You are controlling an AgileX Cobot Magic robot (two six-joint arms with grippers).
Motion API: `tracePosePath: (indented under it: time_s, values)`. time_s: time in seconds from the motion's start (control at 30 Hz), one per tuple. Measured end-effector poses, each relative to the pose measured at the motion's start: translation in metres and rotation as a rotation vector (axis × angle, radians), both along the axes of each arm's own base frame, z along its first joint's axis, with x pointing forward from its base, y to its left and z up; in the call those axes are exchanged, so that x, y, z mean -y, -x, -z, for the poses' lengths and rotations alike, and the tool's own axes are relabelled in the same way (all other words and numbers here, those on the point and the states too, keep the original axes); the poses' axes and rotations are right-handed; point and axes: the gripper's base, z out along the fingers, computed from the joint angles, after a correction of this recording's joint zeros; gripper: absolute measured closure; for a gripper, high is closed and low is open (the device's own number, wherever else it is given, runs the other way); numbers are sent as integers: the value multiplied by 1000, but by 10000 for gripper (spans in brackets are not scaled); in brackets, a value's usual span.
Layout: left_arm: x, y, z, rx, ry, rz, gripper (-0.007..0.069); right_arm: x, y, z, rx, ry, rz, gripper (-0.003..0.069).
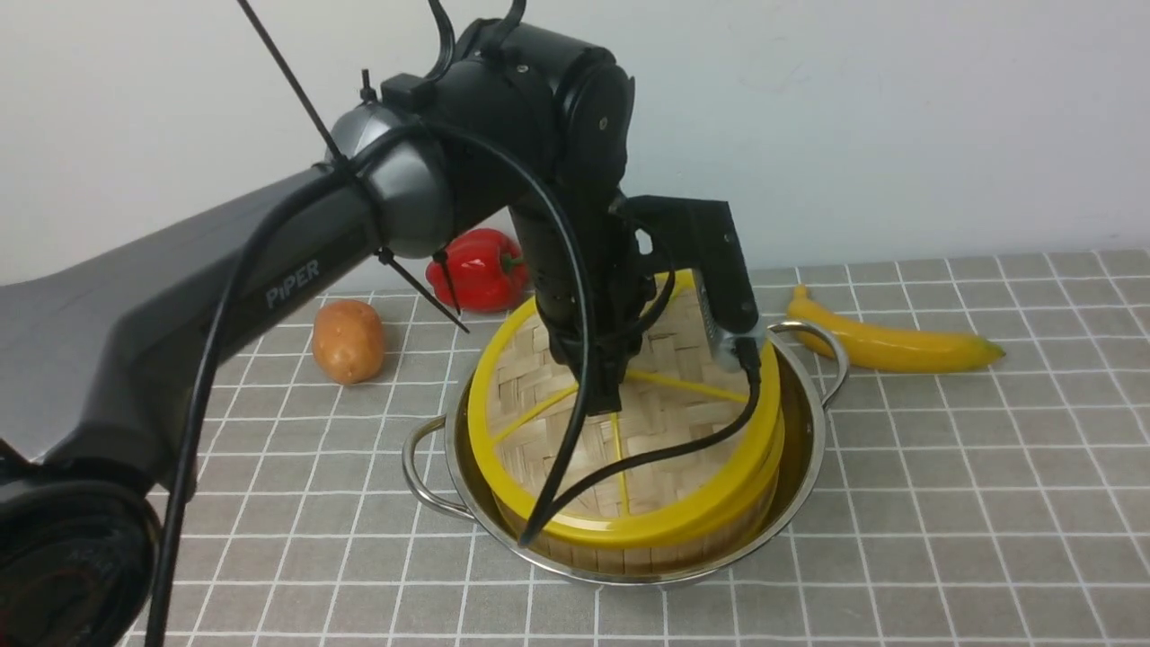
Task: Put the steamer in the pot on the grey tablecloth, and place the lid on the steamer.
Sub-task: 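Place the yellow bamboo steamer lid onto the steamer in the pot with the left gripper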
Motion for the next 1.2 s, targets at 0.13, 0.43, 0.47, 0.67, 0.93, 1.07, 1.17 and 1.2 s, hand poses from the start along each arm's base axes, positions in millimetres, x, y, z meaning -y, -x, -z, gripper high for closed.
tracePosePath:
  time_s: [0.13, 0.43, 0.47, 0.67, 0.93, 1.07, 1.17, 1.2]
  values:
    - [0, 0, 0, 8, -19, 59, 508, 0, 0, 0, 0, 0, 0, 418]
    - [1, -4, -1, 62, -38, 180, 508, 0, 0, 0, 0, 0, 0, 418]
    - [3, -4, -1, 70, -34, 185, 508, 0, 0, 0, 0, 0, 0, 418]
    - [13, -2, 6, 74, -41, 224, 508, 0, 0, 0, 0, 0, 0, 417]
    - [19, -2, 17, 66, -63, 243, 508, 0, 0, 0, 0, 0, 0, 417]
    - [19, -4, 17, 84, -67, 229, 508, 0, 0, 0, 0, 0, 0, 417]
    - [19, -4, 17, 88, -59, 187, 508, 0, 0, 0, 0, 0, 0, 417]
    - [19, -4, 17, 87, -57, 180, 508, 0, 0, 0, 0, 0, 0, 417]
